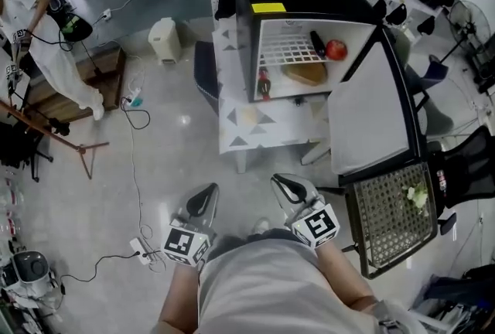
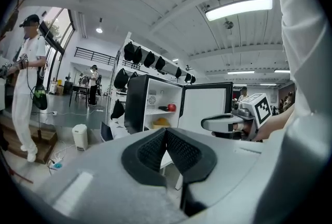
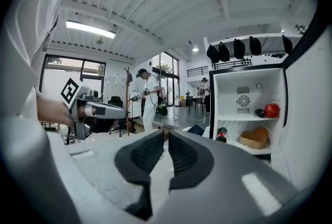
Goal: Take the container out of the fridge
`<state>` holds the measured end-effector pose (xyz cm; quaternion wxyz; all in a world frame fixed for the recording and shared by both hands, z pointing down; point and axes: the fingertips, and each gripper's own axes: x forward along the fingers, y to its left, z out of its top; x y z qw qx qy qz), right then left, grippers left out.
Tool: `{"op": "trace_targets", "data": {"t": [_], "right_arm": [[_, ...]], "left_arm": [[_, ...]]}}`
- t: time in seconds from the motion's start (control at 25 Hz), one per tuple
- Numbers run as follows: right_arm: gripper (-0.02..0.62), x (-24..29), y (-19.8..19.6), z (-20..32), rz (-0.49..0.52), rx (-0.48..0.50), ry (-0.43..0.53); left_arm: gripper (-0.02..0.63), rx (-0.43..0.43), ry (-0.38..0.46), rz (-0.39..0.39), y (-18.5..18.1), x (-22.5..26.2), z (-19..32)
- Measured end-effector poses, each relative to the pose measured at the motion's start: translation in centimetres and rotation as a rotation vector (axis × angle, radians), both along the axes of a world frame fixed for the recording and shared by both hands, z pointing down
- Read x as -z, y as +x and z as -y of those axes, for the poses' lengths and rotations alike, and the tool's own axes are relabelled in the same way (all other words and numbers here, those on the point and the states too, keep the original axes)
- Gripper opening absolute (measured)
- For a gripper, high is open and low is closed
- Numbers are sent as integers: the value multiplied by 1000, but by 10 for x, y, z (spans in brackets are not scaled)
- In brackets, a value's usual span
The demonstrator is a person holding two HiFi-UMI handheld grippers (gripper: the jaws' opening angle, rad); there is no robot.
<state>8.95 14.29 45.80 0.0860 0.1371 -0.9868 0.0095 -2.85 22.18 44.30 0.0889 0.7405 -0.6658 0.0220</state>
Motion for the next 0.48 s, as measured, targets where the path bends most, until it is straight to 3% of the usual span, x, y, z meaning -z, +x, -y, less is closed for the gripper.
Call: {"op": "trace_targets", "data": {"t": [0.28,0.48], "right_arm": [[29,-6,19,40,20,-33,-52],[29,-13,16,61,17,-56,-70]], "left_arm": [[9,-4,-31,7,16,-4,37],[9,-15,-40,1,7,-11,59]]}}
